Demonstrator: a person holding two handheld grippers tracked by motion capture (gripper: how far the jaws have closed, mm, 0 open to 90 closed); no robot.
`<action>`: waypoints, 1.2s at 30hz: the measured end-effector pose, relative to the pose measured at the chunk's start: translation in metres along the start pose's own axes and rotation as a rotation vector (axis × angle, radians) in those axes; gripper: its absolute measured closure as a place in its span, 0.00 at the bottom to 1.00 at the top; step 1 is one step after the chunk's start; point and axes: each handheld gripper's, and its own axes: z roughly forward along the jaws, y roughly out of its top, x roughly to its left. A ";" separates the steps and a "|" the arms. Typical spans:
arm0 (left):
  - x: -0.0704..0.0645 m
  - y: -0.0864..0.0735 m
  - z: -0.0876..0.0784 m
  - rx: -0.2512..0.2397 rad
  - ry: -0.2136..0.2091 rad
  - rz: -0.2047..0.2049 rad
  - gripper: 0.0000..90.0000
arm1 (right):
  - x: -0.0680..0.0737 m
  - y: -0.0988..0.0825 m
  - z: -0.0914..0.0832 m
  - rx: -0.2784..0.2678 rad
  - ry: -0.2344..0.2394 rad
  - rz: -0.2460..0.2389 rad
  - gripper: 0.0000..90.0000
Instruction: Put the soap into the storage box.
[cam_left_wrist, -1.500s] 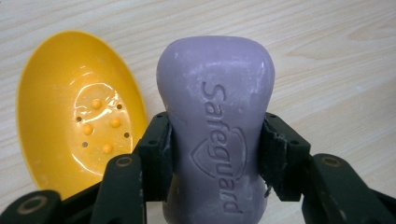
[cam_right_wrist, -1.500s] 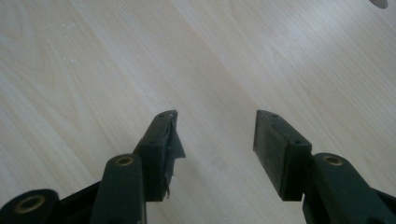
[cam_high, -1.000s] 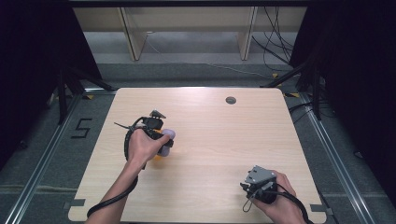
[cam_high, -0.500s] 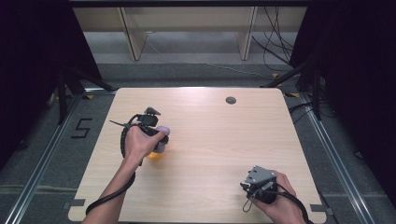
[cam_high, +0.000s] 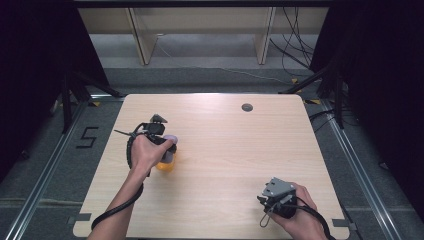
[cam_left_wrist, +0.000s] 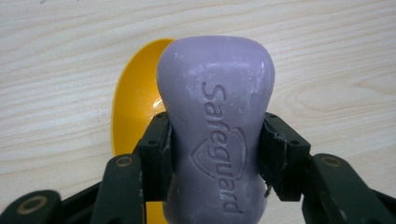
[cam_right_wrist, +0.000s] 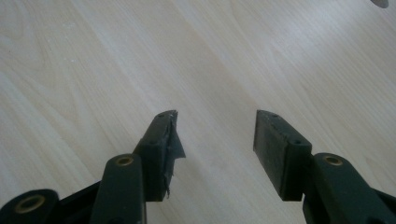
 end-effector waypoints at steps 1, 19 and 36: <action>0.001 0.000 0.000 0.002 0.002 -0.002 0.55 | 0.000 0.000 0.000 0.000 0.000 0.000 0.56; 0.007 0.001 0.008 0.014 0.023 -0.034 0.55 | 0.000 0.000 0.000 -0.002 -0.001 0.001 0.55; 0.011 0.000 0.018 0.025 0.032 -0.036 0.55 | 0.000 0.000 0.000 0.002 0.006 -0.001 0.55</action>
